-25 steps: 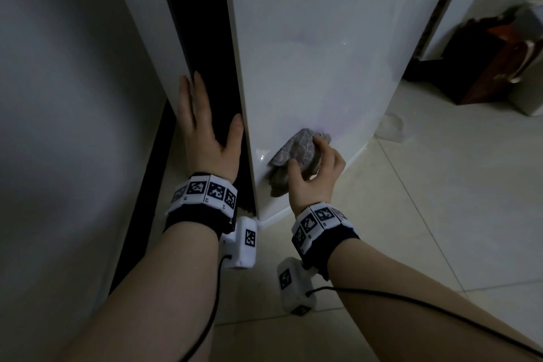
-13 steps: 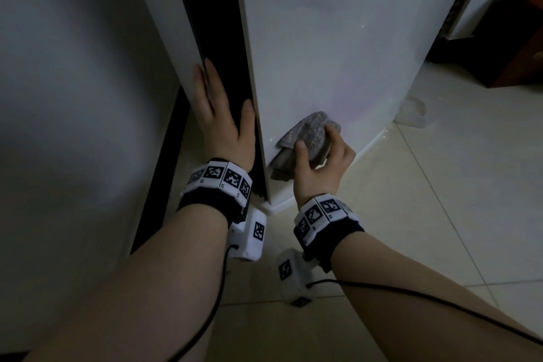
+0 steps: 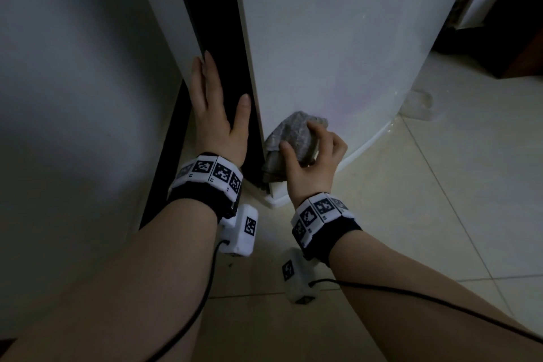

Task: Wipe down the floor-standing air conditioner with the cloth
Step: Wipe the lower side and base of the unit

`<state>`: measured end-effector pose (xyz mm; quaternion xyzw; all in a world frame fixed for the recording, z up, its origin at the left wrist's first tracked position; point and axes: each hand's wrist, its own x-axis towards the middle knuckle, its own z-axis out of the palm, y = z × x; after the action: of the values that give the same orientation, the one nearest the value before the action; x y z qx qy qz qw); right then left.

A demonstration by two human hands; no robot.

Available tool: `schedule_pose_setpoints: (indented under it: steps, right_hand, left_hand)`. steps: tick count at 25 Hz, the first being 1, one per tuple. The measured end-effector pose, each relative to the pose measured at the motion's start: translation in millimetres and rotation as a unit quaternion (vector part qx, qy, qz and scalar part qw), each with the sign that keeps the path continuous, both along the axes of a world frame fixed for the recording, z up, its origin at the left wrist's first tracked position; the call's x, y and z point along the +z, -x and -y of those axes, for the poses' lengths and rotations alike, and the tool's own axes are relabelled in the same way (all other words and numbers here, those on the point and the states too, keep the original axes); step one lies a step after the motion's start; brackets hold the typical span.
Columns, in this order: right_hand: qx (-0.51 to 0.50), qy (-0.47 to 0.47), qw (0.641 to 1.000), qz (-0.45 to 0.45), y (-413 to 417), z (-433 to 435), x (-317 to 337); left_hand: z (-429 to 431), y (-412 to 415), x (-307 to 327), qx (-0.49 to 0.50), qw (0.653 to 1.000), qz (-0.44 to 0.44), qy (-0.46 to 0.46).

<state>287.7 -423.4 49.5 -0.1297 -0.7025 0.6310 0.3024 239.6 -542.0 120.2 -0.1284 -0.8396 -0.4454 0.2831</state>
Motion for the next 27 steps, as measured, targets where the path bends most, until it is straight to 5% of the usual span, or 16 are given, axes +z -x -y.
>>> schedule_pose_setpoints:
  steps: [27]
  right_hand:
    - [-0.014,0.044,0.998,0.052,7,-10,12]
  left_hand:
    - [-5,-12,8,-0.007,0.999,0.035,-0.004]
